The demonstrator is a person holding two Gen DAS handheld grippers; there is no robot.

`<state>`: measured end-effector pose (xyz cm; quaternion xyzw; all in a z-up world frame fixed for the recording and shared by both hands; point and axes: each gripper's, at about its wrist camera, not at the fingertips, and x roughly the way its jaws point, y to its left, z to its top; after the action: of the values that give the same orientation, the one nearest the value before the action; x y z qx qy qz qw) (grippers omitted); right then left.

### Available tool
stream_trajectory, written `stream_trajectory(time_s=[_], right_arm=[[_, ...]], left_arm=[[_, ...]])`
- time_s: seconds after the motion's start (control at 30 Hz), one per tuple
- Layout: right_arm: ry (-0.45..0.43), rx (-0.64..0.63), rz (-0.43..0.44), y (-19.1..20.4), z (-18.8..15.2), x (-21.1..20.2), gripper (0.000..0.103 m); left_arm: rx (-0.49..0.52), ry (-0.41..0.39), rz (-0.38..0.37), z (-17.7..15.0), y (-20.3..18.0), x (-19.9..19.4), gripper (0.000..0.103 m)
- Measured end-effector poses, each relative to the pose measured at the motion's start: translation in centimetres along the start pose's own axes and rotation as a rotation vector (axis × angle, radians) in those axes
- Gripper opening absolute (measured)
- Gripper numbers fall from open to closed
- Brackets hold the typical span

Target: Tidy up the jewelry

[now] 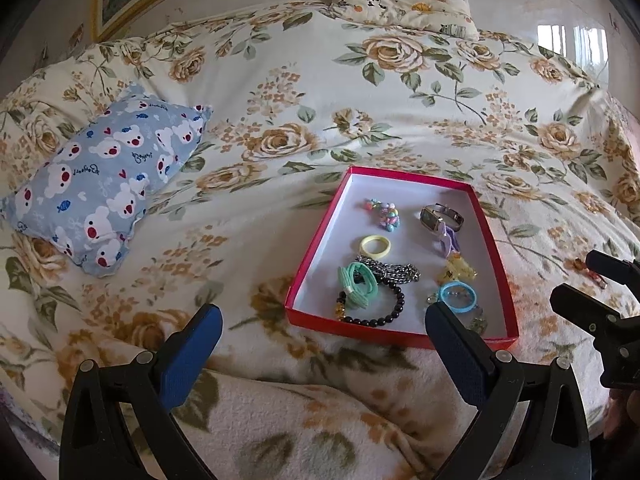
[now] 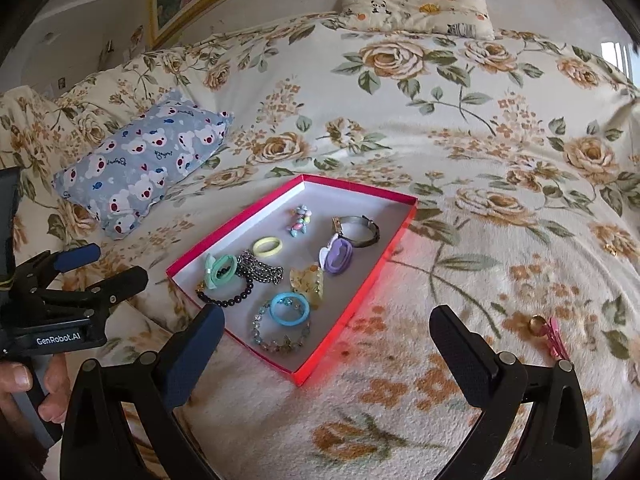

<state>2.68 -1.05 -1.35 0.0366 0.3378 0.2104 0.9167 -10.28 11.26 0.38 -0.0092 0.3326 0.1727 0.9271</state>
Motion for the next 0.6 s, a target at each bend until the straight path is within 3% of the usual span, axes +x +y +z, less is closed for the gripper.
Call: stream_trajectory(time_s=[0.6], right_arm=[[0.028,-0.014,0.009,0.37,-0.37,1.0,0.103]], left_arm=[[0.017,0.015,0.016,0.19,-0.23,0.77,0.102]])
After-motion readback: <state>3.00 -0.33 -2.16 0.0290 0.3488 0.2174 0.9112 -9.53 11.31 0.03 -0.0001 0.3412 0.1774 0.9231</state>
